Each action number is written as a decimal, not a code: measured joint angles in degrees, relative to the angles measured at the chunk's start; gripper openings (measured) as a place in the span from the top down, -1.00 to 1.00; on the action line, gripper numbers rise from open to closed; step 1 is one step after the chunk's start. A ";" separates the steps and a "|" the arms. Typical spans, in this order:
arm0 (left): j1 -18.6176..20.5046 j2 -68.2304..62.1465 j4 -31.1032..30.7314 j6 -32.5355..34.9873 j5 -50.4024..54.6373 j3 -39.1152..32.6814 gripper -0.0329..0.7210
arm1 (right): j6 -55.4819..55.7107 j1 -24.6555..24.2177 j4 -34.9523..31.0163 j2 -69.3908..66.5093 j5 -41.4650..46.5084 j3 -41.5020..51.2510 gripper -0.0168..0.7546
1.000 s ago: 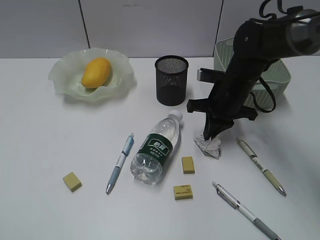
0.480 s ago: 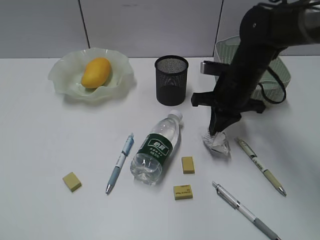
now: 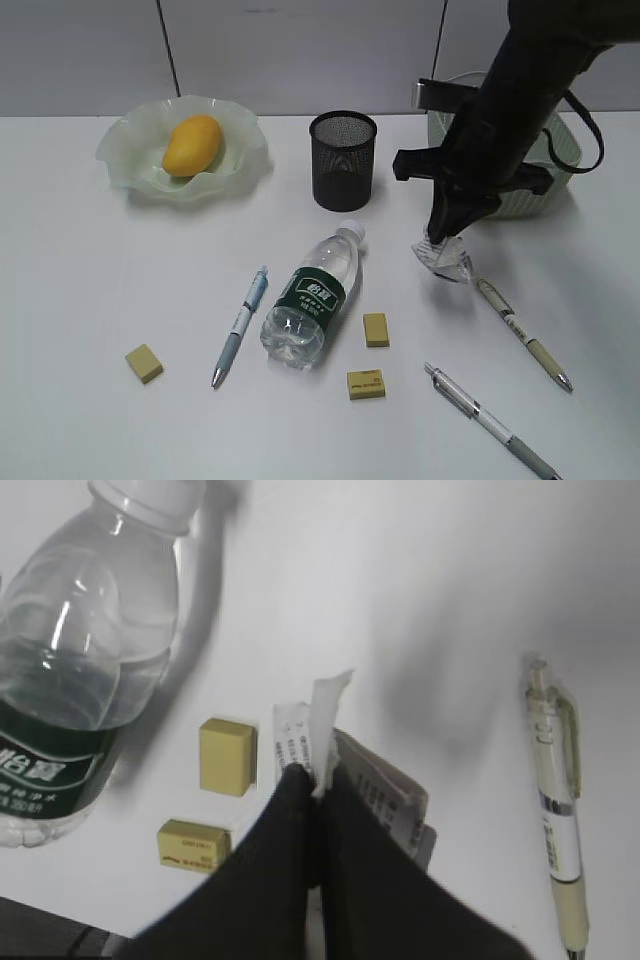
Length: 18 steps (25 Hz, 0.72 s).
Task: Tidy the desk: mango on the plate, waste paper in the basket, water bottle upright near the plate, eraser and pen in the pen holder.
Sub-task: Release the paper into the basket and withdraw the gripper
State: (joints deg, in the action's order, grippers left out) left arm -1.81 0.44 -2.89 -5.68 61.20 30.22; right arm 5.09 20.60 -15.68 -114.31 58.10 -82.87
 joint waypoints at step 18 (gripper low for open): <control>0.00 0.00 0.00 0.00 0.00 0.00 -0.05 | -0.58 0.00 0.03 6.32 4.02 -1.16 0.92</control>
State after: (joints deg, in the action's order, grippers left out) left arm -1.81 0.44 -2.89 -5.68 61.20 30.22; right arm 4.51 20.60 -15.65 -107.99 62.12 -84.03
